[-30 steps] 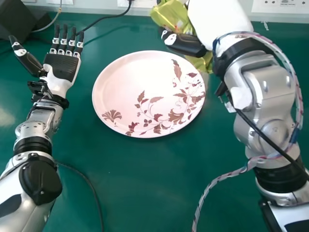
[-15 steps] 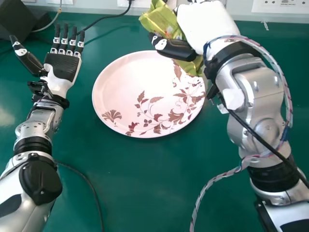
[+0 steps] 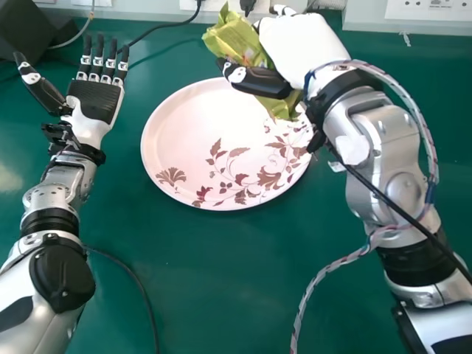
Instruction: Pick up biscuit and place it in the plate
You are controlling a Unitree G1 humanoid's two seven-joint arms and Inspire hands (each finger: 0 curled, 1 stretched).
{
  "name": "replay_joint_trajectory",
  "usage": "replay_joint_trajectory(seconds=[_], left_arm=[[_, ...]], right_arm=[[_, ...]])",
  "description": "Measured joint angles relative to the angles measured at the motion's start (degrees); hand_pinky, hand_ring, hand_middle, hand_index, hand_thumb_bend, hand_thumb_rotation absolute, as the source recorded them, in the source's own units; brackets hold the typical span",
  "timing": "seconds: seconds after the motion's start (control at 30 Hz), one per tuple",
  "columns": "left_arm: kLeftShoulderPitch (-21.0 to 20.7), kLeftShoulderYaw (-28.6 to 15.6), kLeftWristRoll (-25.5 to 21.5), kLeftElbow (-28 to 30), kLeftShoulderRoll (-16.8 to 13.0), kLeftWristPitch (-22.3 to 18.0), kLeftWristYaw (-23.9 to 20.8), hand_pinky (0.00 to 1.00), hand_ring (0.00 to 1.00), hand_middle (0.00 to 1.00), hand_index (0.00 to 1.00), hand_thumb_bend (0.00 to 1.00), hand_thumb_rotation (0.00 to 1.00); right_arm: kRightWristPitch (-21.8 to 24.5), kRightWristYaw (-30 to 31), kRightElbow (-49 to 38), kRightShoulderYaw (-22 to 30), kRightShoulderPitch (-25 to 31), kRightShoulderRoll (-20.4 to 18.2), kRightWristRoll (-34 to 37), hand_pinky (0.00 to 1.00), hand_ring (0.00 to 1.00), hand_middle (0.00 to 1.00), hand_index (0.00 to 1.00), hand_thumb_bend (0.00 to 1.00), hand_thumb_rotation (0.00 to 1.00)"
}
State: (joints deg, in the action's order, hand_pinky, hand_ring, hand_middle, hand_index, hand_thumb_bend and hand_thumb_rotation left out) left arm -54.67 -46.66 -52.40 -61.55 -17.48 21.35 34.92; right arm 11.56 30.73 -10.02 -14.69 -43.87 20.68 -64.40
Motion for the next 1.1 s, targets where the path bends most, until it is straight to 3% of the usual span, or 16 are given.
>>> replay_joint_trajectory(seconds=[0.37, 1.1], left_arm=[[0.0, 0.0, 0.0, 0.0, 0.0, 0.2, 0.7, 1.0, 0.99, 1.0, 1.0, 1.0, 0.63], [0.0, 0.1, 0.0, -0.2, 0.1, 0.3, 2.0, 0.97, 0.97, 1.0, 1.0, 1.0, 0.57]], right_arm=[[-3.4, -3.5, 4.3, -1.3, 0.1, 1.8, 4.5, 0.06, 0.14, 0.22, 0.49, 0.51, 0.05], [-6.2, -8.4, 14.0, -5.5, -0.1, 1.8, 8.1, 0.06, 0.15, 0.23, 0.49, 0.51, 0.05]])
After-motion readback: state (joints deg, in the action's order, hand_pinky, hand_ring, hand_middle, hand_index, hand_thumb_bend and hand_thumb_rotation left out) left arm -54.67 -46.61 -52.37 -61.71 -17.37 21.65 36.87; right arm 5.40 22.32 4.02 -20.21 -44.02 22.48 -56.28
